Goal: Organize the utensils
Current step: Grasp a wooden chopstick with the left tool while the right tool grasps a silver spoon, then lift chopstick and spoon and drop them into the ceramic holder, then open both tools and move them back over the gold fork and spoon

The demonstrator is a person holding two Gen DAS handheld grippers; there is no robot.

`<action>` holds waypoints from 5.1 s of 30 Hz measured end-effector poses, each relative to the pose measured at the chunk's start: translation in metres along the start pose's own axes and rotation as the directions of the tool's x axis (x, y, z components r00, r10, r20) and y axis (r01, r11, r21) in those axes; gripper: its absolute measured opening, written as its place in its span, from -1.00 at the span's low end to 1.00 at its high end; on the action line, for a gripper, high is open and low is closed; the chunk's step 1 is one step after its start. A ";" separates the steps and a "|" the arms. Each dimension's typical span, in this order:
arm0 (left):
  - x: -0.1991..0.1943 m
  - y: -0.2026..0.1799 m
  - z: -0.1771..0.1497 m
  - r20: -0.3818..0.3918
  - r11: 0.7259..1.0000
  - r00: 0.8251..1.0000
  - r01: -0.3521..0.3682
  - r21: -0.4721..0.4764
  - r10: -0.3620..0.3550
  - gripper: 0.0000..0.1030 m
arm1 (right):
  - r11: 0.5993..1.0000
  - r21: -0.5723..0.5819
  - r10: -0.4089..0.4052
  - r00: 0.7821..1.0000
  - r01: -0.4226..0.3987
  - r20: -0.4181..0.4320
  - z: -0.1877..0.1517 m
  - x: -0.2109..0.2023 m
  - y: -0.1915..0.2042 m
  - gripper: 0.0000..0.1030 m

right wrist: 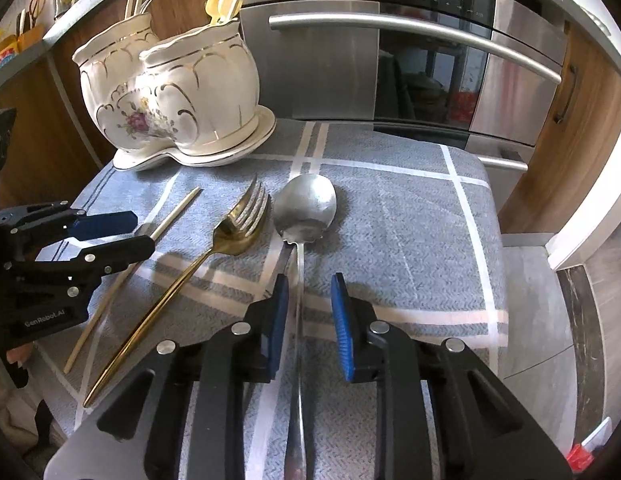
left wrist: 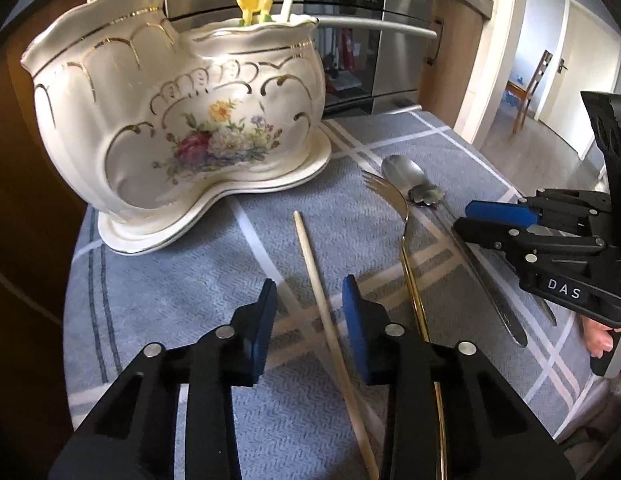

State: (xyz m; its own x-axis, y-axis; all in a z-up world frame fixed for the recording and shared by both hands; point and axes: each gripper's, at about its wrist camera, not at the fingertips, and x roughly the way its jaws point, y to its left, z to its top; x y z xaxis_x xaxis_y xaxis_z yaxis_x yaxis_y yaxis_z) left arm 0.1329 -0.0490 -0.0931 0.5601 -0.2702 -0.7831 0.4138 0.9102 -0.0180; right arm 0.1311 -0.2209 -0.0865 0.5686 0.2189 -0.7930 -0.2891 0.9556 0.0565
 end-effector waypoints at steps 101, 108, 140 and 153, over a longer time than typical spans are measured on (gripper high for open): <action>-0.123 0.123 0.128 0.627 0.984 0.762 -0.071 -0.166 0.161 -0.90 | 0.979 0.108 0.056 0.733 -0.175 0.678 0.171 -0.015 0.050 -0.93; -0.122 0.131 0.110 0.582 0.979 0.796 -0.065 -0.193 0.168 -0.90 | 0.987 0.081 0.052 0.757 -0.137 0.651 0.150 -0.027 0.048 -0.94; -0.097 0.129 0.081 0.412 0.972 0.894 -0.091 -0.217 0.176 -0.77 | 0.984 0.103 0.065 0.827 -0.147 0.559 0.120 -0.041 0.036 -0.80; -0.151 0.102 0.068 0.457 0.971 0.873 -0.065 -0.230 0.167 0.81 | 0.989 0.026 0.111 0.850 -0.145 0.515 0.096 -0.097 0.028 0.87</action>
State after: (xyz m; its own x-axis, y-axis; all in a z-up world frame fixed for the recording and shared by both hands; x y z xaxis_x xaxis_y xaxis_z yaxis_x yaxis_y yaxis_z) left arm 0.1397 0.0633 0.0659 0.8867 -0.2273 -0.4026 0.1998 0.9737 -0.1095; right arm 0.1421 -0.1964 0.0500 0.8480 0.3939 -0.3548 -0.3485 0.9185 0.1867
